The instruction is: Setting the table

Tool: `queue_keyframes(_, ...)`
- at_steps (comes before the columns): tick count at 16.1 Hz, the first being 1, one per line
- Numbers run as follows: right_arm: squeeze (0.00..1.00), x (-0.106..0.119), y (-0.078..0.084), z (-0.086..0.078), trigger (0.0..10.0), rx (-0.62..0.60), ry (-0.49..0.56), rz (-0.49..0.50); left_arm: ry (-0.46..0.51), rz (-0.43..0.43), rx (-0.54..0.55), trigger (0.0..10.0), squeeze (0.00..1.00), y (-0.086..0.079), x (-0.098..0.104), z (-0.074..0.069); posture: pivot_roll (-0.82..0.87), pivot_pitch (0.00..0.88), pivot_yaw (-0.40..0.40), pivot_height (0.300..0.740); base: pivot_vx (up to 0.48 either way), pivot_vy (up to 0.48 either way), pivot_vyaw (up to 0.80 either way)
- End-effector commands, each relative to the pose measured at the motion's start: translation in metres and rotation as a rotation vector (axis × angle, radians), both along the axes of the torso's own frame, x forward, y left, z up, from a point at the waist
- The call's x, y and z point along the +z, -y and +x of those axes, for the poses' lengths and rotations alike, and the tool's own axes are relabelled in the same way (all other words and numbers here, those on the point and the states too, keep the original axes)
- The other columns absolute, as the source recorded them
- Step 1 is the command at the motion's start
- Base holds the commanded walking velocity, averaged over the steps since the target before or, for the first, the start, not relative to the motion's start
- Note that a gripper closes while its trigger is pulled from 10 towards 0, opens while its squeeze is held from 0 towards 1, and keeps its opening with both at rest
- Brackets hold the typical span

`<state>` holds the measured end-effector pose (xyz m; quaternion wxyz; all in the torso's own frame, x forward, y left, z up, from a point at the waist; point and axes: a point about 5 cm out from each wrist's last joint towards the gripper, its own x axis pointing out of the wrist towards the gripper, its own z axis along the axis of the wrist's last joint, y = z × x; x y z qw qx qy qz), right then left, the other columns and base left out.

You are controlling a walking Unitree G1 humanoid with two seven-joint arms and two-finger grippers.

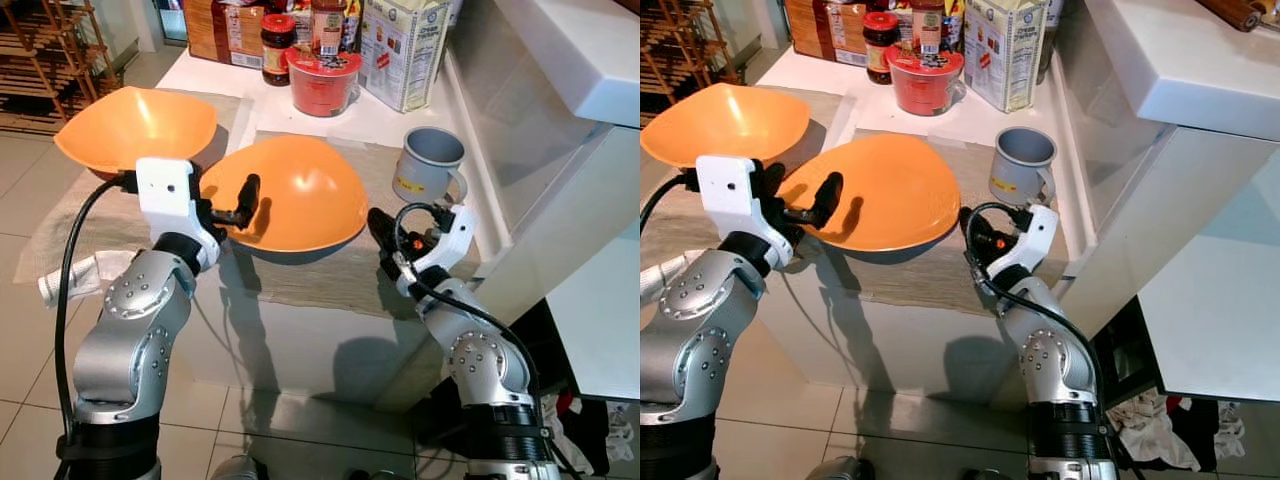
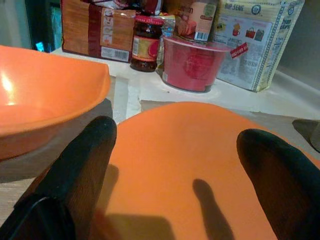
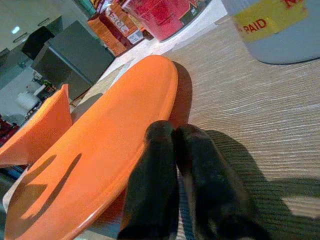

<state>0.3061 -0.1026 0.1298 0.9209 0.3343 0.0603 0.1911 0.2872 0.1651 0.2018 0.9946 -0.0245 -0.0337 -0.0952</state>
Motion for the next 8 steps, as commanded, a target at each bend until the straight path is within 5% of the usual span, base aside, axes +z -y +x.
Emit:
queue_keyframes(1, 0.00, -0.014, 0.009, -0.005, 0.0, -0.026, -0.069, -0.025, 0.017, -0.004, -0.023, 10.0, 0.00, 0.004, 0.005, -0.001, 0.14, 0.072, -0.054, 0.740, 0.000, 0.000, 0.00)
queue_keyframes(2, 0.00, -0.016, 0.010, -0.005, 0.0, -0.025, -0.075, -0.060, 0.024, 0.004, -0.026, 10.0, 0.00, 0.004, 0.006, -0.001, 0.14, 0.073, -0.054, 0.740, 0.000, 0.000, 0.00)
queue_keyframes(3, 0.00, -0.016, 0.010, -0.005, 10.0, -0.028, -0.064, -0.116, 0.040, 0.023, -0.036, 10.0, 0.00, 0.006, 0.008, -0.001, 0.14, 0.074, -0.055, 0.740, 0.000, 0.000, 0.00)
queue_keyframes(5, 0.00, -0.015, 0.011, -0.006, 10.0, -0.041, -0.013, -0.218, 0.057, 0.059, -0.051, 10.0, 0.00, 0.008, 0.011, -0.003, 0.14, 0.075, -0.054, 0.740, 0.000, 0.000, 0.00)
queue_keyframes(6, 0.00, -0.007, 0.009, -0.012, 10.0, -0.040, 0.147, -0.489, 0.081, 0.112, -0.086, 10.0, 0.00, 0.013, 0.013, -0.005, 0.15, 0.076, -0.053, 0.740, 0.000, 0.000, 0.00)
queue_keyframes(8, 0.00, -0.004, 0.007, -0.021, 10.0, -0.043, 0.254, -0.687, 0.054, 0.122, -0.098, 10.0, 0.00, 0.013, 0.005, -0.007, 0.14, 0.076, -0.052, 0.740, 0.000, 0.000, 0.00)
